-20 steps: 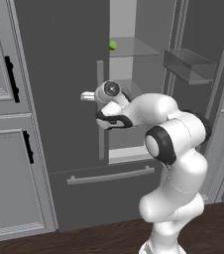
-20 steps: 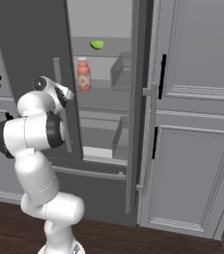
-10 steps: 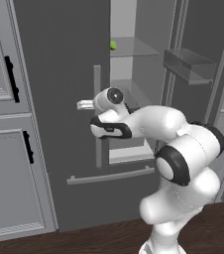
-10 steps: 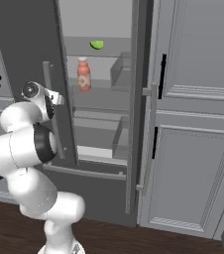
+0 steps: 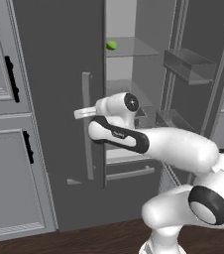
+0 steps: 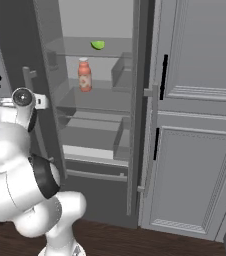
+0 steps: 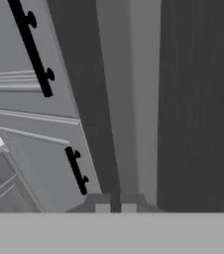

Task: Grab a lemon wedge from the fridge and one ice cube from the ice bowl, and put them in the glass of lemonade.

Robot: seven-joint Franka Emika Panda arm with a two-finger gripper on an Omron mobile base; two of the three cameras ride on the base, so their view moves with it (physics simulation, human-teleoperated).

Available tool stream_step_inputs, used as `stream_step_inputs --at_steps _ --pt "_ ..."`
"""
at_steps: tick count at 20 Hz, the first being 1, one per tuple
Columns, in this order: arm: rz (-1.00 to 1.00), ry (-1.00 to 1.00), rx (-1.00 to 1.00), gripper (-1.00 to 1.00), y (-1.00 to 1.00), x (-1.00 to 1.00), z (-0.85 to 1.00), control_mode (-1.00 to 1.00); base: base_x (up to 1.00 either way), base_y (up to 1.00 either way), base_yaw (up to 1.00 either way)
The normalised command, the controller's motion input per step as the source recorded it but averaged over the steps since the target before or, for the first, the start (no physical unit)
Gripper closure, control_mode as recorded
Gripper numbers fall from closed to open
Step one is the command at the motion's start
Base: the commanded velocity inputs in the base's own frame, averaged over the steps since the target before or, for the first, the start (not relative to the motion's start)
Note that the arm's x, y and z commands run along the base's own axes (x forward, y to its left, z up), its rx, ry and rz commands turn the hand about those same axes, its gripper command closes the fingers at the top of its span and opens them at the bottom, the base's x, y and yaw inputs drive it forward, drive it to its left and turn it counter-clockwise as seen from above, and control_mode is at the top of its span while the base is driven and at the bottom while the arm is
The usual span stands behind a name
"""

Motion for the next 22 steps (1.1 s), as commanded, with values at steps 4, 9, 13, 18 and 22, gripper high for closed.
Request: stream_step_inputs --at_steps 4,9,13,18,22 --pt "0.28 0.00 -0.01 1.00 0.38 -0.96 0.94 -1.00 0.00 0.00 0.00" --pt "0.24 0.00 -0.06 1.00 0.45 -1.00 0.43 -1.00 0.00 0.00 0.00" --pt "0.05 0.00 -0.02 1.00 -0.11 -0.94 0.57 -1.00 0.00 0.00 0.00" --pt "-0.04 0.00 0.03 1.00 -0.78 -0.42 0.71 -1.00 0.00 0.00 0.00" --pt "-0.15 0.14 0.01 1.00 -1.00 0.41 0.49 -1.00 0.00 0.00 0.00"
